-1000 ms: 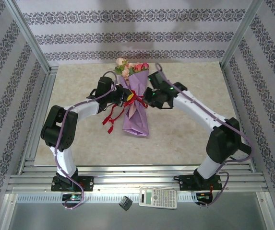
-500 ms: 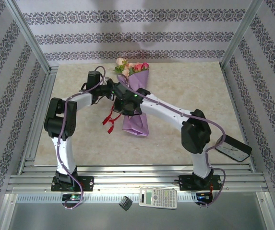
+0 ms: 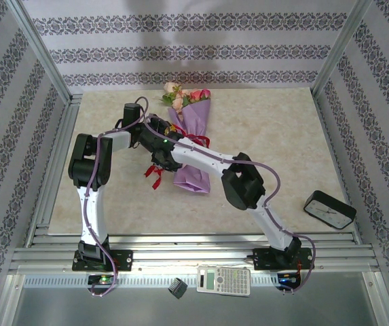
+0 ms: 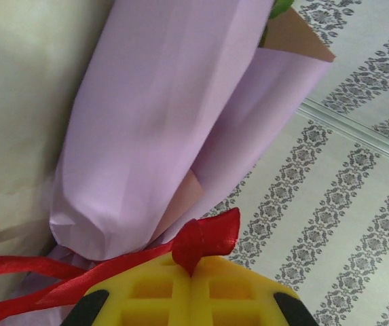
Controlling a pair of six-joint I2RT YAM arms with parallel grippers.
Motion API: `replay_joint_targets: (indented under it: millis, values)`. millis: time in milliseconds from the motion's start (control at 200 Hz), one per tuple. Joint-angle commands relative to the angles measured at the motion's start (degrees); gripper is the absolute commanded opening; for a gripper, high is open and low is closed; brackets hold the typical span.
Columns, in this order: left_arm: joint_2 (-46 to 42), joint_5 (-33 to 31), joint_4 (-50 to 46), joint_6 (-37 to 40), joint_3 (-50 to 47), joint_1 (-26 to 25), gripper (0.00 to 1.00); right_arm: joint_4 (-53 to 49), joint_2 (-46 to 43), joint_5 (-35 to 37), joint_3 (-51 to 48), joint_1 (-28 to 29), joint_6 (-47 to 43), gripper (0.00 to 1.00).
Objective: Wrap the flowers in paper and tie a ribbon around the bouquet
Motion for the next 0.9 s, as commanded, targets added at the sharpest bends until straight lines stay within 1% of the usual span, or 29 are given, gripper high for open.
replay_joint_targets:
  millis: [0,145,315,490,585,649,734,789,894]
  values:
    - [1.3,1.5,4.5,-1.6,2.0,0.9,0.0,-3.2,2.3,3.6,3.7,-0.3,1.2,0.33]
    - [1.7,1.6,4.9,-2.0,2.6,0.9,0.0,-6.2,5.9,4.0,7.3,-1.0,2.3,0.34]
    - [2.3,1.9,4.9,-2.4,3.6,0.9,0.0,-4.9,7.6,2.6,7.8,-1.9,2.9,0.33]
    - [2.9,2.0,5.2,-2.8,3.9,0.9,0.0,-4.1,9.6,0.9,8.7,-2.4,3.5,0.3]
    - [3.2,2.1,5.5,-3.1,4.2,0.9,0.0,-2.7,10.0,0.1,8.6,-2.7,3.5,0.26]
    - [3.2,2.2,5.3,-3.1,4.4,0.9,0.0,-1.8,10.4,-0.5,8.5,-2.9,3.4,0.21]
    - [3.3,2.3,5.3,-3.1,4.5,0.9,0.0,-0.7,10.5,-1.4,8.6,-3.1,3.0,0.1]
    - [3.3,2.2,5.2,-3.1,4.6,0.9,0.0,-0.2,10.1,-1.4,9.0,-3.1,1.9,0.0]
    - [3.4,2.0,5.3,-3.4,4.7,0.9,0.0,0.0,7.6,-0.8,9.6,-2.8,0.2,0.0]
